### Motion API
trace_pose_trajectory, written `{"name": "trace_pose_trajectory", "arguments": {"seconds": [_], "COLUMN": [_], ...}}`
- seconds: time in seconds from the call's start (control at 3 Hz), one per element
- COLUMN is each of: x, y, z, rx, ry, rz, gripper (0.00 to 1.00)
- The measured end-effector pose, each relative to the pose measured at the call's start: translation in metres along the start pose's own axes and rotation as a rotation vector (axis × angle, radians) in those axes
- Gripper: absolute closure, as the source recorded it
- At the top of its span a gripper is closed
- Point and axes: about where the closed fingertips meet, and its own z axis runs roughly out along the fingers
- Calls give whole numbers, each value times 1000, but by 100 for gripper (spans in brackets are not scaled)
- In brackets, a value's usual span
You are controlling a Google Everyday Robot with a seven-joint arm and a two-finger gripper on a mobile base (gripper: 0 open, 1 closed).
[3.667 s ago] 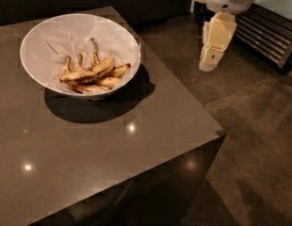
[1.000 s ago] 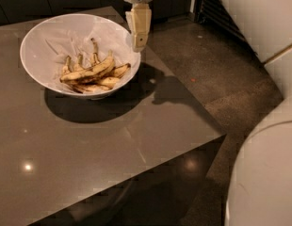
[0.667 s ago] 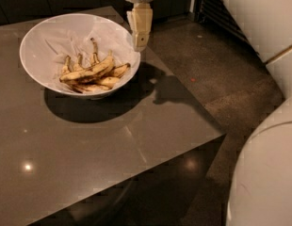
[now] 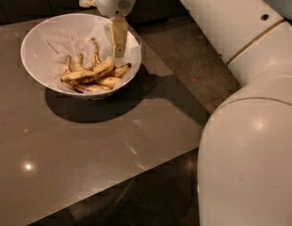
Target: Pick banana from white bowl
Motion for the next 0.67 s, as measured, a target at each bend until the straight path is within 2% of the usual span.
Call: {"name": "trace_pose_trajectory", "arguments": {"seconds": [0.33,0.67], "x": [-23,-28], "y": [2,6], "z": [26,31], "rx": [-36,-33], "ry": [-59,-67], "rz": [-36,-37], "gripper": [0,0]}}
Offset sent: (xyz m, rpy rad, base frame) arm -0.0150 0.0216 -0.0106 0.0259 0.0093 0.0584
